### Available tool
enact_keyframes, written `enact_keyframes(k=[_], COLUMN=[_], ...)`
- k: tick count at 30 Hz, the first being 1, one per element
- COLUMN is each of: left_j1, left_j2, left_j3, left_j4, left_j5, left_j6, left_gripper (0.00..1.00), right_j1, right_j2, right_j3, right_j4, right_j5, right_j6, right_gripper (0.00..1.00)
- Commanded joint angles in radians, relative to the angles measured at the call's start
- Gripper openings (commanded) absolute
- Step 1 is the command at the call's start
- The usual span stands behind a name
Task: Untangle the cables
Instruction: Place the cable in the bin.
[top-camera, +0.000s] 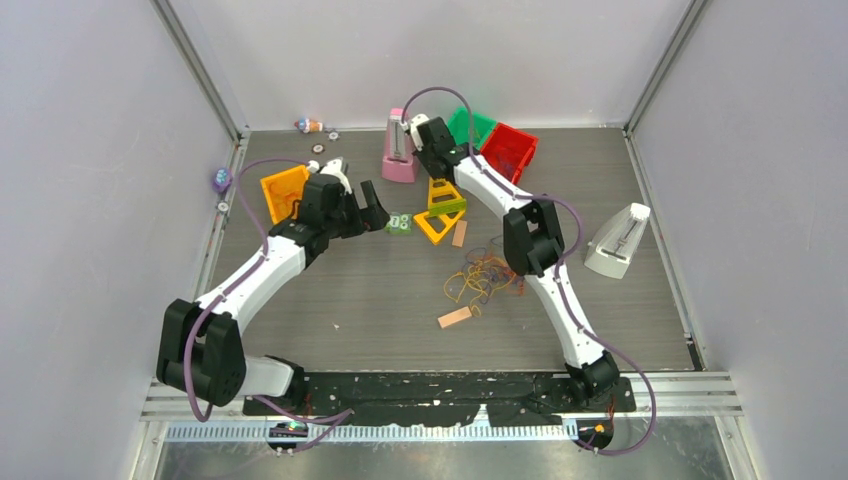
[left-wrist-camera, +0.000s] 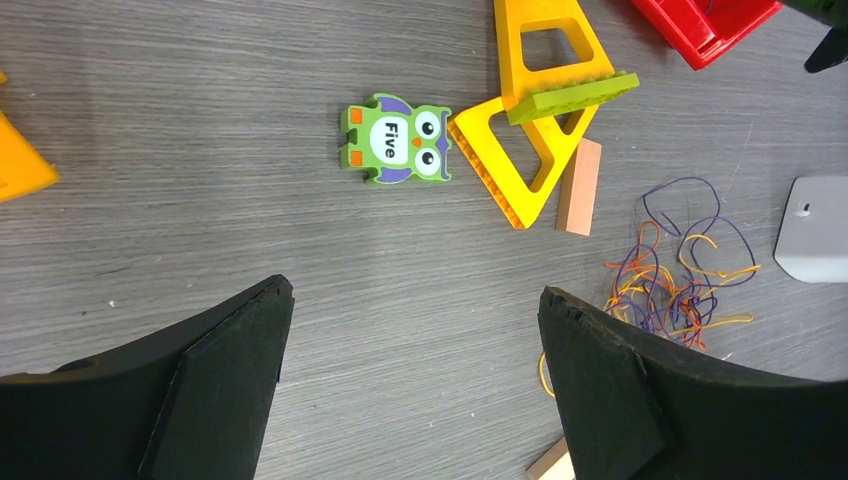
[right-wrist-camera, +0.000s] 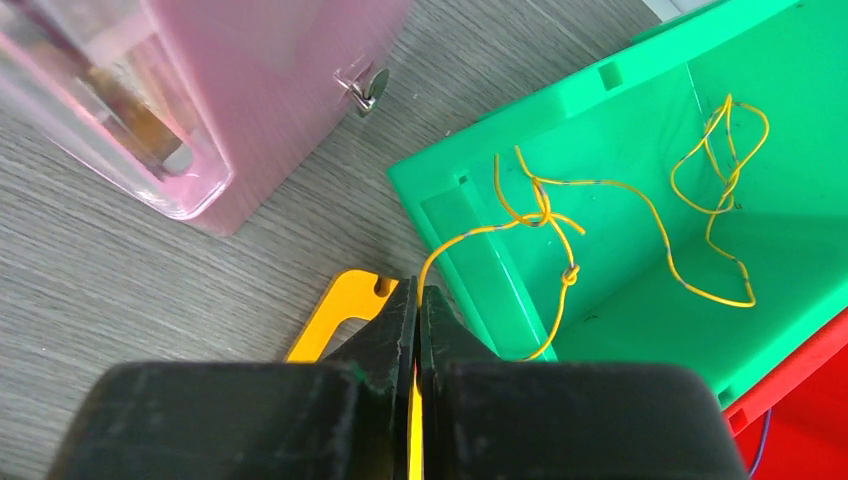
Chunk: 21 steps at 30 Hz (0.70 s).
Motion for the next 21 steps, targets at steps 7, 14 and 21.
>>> enact_keyframes(k=[7,14,21], left_j1=[0.008,0.008,0.008], left_j2=[-0.003,0.021,0.012], left_j3=[-0.006,0.006,0.019], left_j4=[0.025,0.020,0.003], left_j5=[0.024,0.038,0.045], left_j6=[0.027,0.023,0.021], left_gripper=[0.93,0.93,0.93], right_j1=[-0.102,-0.157,-0.166], right_j2=[-0.098,-0.057,-0.114], right_j3=[0.116,0.135,0.098], right_j4=[0.084,0.158,0.163], right_j5=[-0.149,-0.235,-0.272], right_j6=[0.098,0.170,0.197], right_gripper=[0.05,0.22,0.76])
